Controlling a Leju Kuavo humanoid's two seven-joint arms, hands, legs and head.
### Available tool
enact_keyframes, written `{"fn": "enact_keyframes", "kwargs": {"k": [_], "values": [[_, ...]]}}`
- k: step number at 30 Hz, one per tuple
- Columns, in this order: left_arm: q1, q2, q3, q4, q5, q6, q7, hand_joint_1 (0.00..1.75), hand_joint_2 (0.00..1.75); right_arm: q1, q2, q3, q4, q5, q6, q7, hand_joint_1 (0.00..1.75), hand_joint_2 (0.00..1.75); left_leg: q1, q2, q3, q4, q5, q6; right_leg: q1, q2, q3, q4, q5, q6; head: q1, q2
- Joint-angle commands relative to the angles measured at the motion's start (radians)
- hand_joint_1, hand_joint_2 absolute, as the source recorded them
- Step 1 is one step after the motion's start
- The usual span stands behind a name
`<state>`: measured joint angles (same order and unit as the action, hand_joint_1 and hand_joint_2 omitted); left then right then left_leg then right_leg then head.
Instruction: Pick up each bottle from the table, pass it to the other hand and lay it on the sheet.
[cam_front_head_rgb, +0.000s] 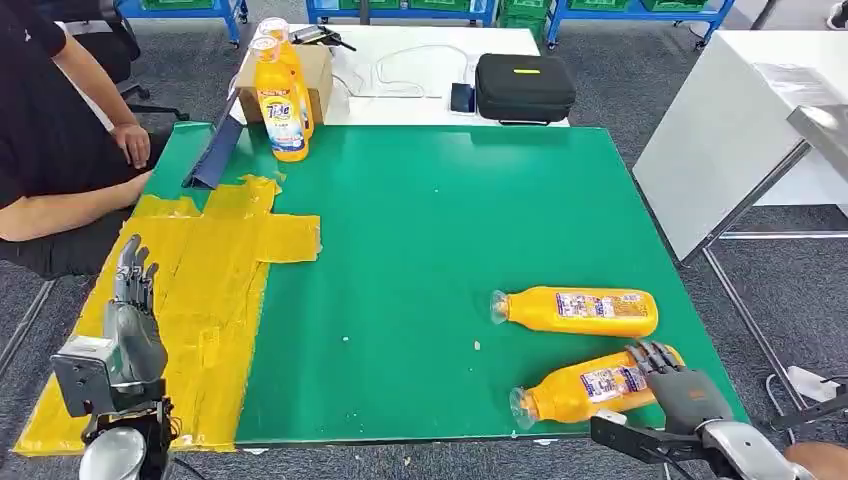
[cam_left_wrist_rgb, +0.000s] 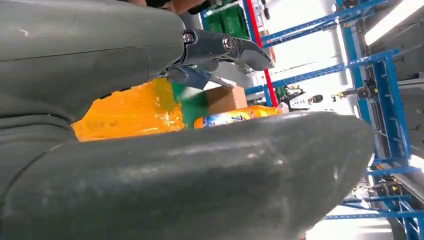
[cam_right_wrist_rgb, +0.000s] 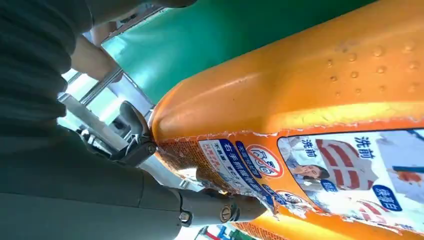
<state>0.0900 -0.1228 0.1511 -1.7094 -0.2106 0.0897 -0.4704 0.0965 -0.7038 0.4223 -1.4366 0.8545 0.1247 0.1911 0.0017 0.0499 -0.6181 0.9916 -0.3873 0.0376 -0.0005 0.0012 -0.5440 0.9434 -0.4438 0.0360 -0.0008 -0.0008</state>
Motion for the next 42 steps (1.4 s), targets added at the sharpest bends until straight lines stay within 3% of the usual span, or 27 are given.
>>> {"fn": "enact_keyframes", "kwargs": {"k": [1, 2, 3, 7, 11, 13, 15, 16, 18, 20, 28, 31, 34, 35, 37, 39, 42], "values": [[-0.043, 0.03, -0.033, 0.086, 0.007, -0.011, 0.003, 0.0, 0.0, 0.065, 0.044, 0.113, 0.158, -0.027, 0.047, -0.001, 0.0, 1.75, 0.001, -0.011, -0.005, -0.002, 0.005, -0.002, 0.001, -0.007, -0.003, -0.003, 0.002, 0.0, 0.0, 0.0], [-0.045, 0.031, -0.034, 0.089, 0.007, -0.009, 0.003, 0.0, 0.0, 0.062, 0.054, 0.107, 0.171, -0.035, 0.031, 0.003, 0.0, 1.75, 0.002, -0.008, -0.003, -0.001, 0.003, -0.001, 0.001, -0.006, 0.0, -0.002, -0.001, 0.003, 0.0, 0.0], [-0.042, 0.032, -0.033, 0.086, 0.007, -0.008, 0.003, 0.0, 1.75, 0.057, 0.061, 0.105, 0.172, -0.037, 0.024, 0.002, 0.0, 1.75, 0.001, -0.013, -0.006, -0.003, 0.006, -0.002, 0.001, -0.009, -0.003, -0.003, 0.0, 0.002, 0.0, 0.0], [0.011, 0.03, -0.003, 0.036, 0.014, -0.004, -0.001, 0.0, 1.75, 0.068, 0.049, 0.019, 0.05, -0.117, -0.03, -0.042, 0.0, 1.75, 0.002, -0.008, -0.005, -0.001, 0.005, -0.001, 0.001, -0.006, -0.002, -0.003, -0.003, 0.005, 0.0, 0.0], [0.072, 0.036, 0.045, -0.009, 0.033, -0.024, -0.032, 0.0, 1.75, 0.231, -0.068, -0.276, -0.314, -0.497, 0.04, -0.228, 0.0, 1.75, -0.002, -0.007, -0.009, 0.0, 0.003, 0.0, -0.002, -0.004, -0.007, 0.003, -0.012, 0.007, 0.0, 0.0], [0.09, 0.039, 0.064, -0.018, 0.043, -0.033, -0.051, 0.0, 1.75, 0.35, -0.042, -0.536, -0.504, -0.708, 0.163, -0.352, 0.0, 1.75, -0.005, -0.008, -0.011, 0.002, 0.003, 0.0, -0.004, -0.005, -0.009, 0.006, -0.014, 0.007, 0.0, 0.0], [0.087, 0.04, 0.07, -0.014, 0.05, -0.04, -0.061, 0.0, 1.75, 0.357, 0.095, -0.754, -0.604, -0.942, 0.375, -0.466, 0.0, 1.75, -0.009, -0.01, -0.009, 0.001, 0.004, 0.002, -0.006, -0.005, -0.006, 0.006, -0.015, 0.006, 0.0, 0.0], [0.082, 0.042, 0.066, -0.01, 0.052, -0.043, -0.062, 0.0, 1.75, 0.336, 0.144, -0.805, -0.613, -1.022, 0.456, -0.48, 0.0, 1.75, -0.012, -0.011, -0.006, -0.002, 0.005, 0.003, -0.008, -0.004, -0.002, 0.001, -0.001, 0.012, 0.001, 0.0], [0.074, 0.037, 0.062, -0.005, 0.05, -0.037, -0.06, 0.0, 1.75, 0.324, 0.159, -0.81, -0.606, -1.025, 0.47, -0.477, 0.0, 1.75, -0.017, -0.019, -0.011, -0.001, 0.008, 0.008, -0.014, -0.007, -0.006, 0.001, 0.023, 0.02, -0.002, 0.0], [0.073, 0.041, 0.056, -0.004, 0.051, -0.035, -0.06, 0.0, 1.75, 0.313, 0.173, -0.803, -0.59, -1.008, 0.488, -0.481, 0.0, 1.75, -0.015, -0.026, -0.015, 0.003, 0.006, 0.007, -0.013, -0.012, -0.009, 0.006, 0.021, 0.019, -0.002, 0.0], [0.078, 0.041, 0.046, -0.007, 0.051, -0.028, -0.059, 0.0, 1.75, 0.27, 0.217, -0.842, -0.574, -1.004, 0.527, -0.51, 0.0, 1.75, -0.014, -0.024, -0.017, 0.001, 0.003, 0.003, -0.012, -0.012, -0.011, 0.003, 0.018, 0.015, -0.001, 0.0], [0.085, 0.042, 0.049, -0.011, 0.056, -0.027, -0.056, 0.0, 1.75, 0.293, 0.222, -0.847, -0.578, -0.91, 0.512, -0.49, 0.0, 1.75, -0.015, -0.024, -0.017, 0.001, 0.003, 0.004, -0.012, -0.013, -0.012, 0.003, 0.017, 0.014, -0.001, 0.0], [0.085, 0.043, 0.048, -0.011, 0.06, -0.03, -0.051, 0.0, 1.75, 0.331, 0.182, -0.793, -0.582, -0.73, 0.425, -0.488, 0.0, 1.75, -0.014, -0.024, -0.018, 0.001, 0.002, 0.004, -0.012, -0.013, -0.012, 0.002, 0.016, 0.015, -0.001, 0.0], [0.082, 0.046, 0.043, -0.009, 0.059, -0.035, -0.046, 0.0, 0.0, 0.348, 0.139, -0.743, -0.578, -0.633, 0.377, -0.47, 0.0, 1.75, -0.015, -0.023, -0.019, 0.001, 0.002, 0.005, -0.012, -0.012, -0.013, 0.002, 0.016, 0.016, -0.001, 0.0], [0.074, 0.047, 0.036, -0.006, 0.057, -0.038, -0.04, 0.0, 0.0, 0.373, 0.05, -0.643, -0.566, -0.491, 0.279, -0.43, 0.0, 1.75, -0.015, -0.023, -0.018, 0.002, 0.001, 0.004, -0.013, -0.011, -0.012, 0.004, 0.015, 0.014, -0.001, 0.0], [0.064, 0.049, 0.025, 0.002, 0.055, -0.04, -0.035, 0.0, 0.0, 0.376, -0.014, -0.55, -0.548, -0.465, 0.223, -0.399, 0.0, 1.75, -0.014, -0.022, -0.018, 0.002, 0.0, 0.004, -0.012, -0.01, -0.012, 0.004, 0.015, 0.014, -0.001, 0.0], [0.052, 0.052, 0.017, 0.012, 0.056, -0.041, -0.031, 0.0, 0.0, 0.371, -0.037, -0.509, -0.539, -0.444, 0.192, -0.385, 0.0, 1.75, -0.014, -0.022, -0.018, 0.002, 0.001, 0.003, -0.012, -0.01, -0.012, 0.003, 0.015, 0.014, -0.001, 0.0]]}}
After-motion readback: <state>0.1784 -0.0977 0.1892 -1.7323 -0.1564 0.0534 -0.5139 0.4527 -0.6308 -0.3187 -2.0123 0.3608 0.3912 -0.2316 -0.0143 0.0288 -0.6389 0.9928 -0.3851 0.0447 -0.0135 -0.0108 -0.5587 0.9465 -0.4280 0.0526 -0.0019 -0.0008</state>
